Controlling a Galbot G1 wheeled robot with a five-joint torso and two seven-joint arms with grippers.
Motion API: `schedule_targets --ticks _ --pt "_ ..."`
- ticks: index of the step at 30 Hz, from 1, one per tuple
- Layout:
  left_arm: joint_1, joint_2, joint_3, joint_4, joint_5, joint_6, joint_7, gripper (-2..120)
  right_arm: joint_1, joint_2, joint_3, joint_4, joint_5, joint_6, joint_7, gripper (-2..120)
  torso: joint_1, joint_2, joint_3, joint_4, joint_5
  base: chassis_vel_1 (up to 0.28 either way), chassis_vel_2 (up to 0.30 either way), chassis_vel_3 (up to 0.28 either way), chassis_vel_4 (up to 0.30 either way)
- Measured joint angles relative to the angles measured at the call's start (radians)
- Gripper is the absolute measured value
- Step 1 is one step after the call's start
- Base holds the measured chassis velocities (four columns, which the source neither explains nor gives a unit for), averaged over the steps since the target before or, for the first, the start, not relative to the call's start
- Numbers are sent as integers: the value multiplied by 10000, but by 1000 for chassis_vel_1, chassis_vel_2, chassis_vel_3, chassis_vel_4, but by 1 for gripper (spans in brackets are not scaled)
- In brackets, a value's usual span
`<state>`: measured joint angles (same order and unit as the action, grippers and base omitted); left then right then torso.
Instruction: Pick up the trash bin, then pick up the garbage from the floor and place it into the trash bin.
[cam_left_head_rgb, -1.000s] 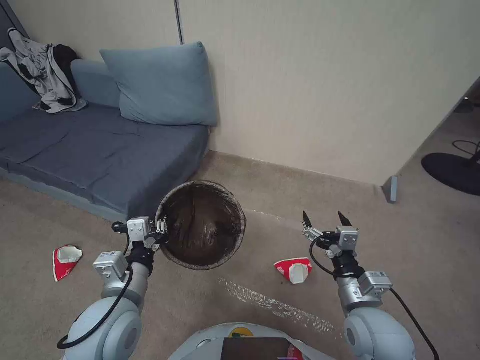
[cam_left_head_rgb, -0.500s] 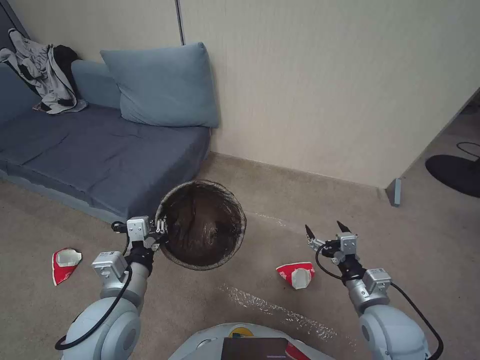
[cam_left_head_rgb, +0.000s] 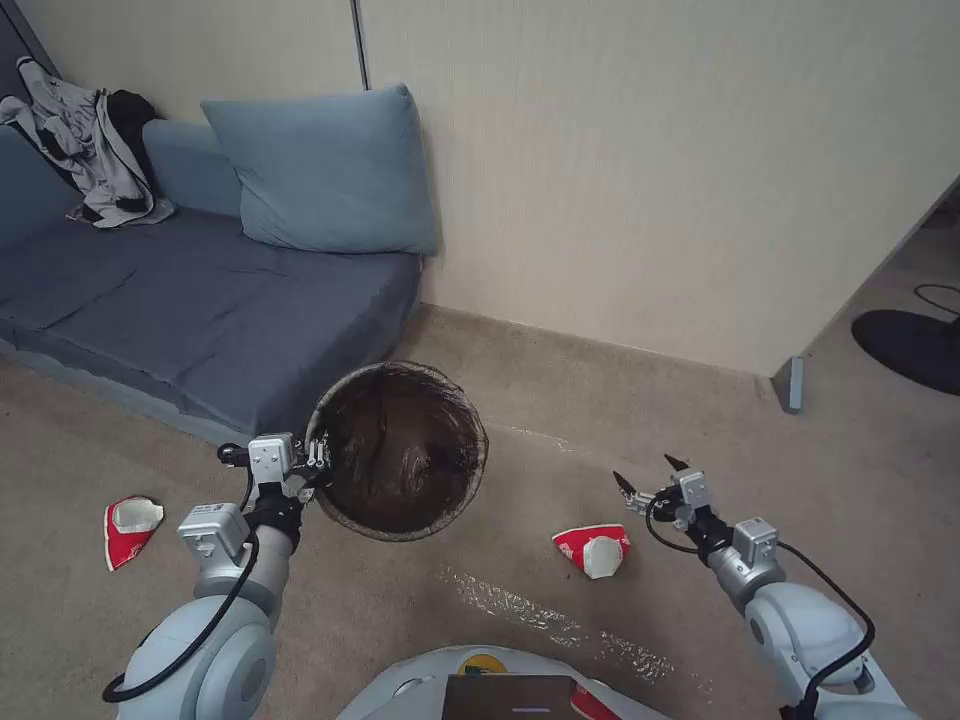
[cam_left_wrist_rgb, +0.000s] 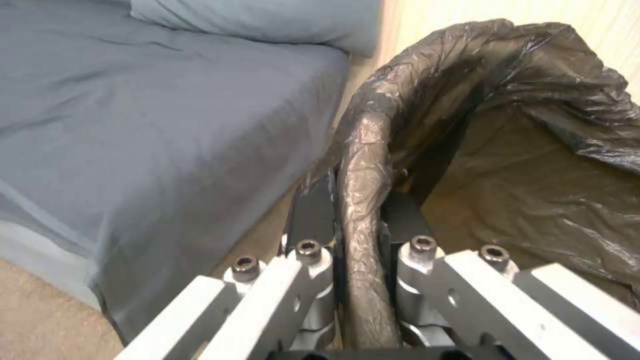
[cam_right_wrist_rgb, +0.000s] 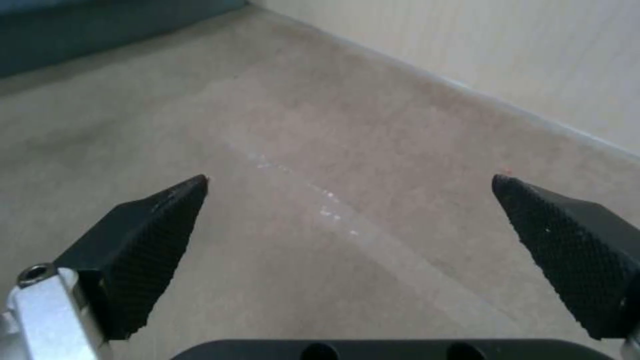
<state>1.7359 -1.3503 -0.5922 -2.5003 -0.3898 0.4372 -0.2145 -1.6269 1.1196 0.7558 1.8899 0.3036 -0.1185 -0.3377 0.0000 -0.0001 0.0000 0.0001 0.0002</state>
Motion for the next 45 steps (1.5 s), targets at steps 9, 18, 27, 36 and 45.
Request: schedule_targets --ticks 9,18,27,36,45 --pt "138 19 -42 1 1 18 -14 6 524 -1057 -290 -1427 210 579 -1710 100 0 0 0 -1 -2 0 0 0 0" --pt "207 23 -29 1 29 33 -51 6 1099 -1443 -742 -2677 -29 1024 -2350 100 0 0 0 -1 -1 0 0 0 0" --pt "247 -75 65 1 109 44 -49 6 1407 -1430 -1030 -3666 -371 1390 -2620 100 0 1 0 -1 -4 0 0 0 0" --pt "270 -61 79 3 138 45 -36 6 1637 -1073 -1339 -4313 -683 1596 -2621 100 0 1 0 -1 -2 0 0 0 0" --pt "235 0 95 67 140 45 -29 6 1919 -930 -1890 -4814 -1125 1617 -2545 100 0 1 0 -1 -3 0 0 0 0"
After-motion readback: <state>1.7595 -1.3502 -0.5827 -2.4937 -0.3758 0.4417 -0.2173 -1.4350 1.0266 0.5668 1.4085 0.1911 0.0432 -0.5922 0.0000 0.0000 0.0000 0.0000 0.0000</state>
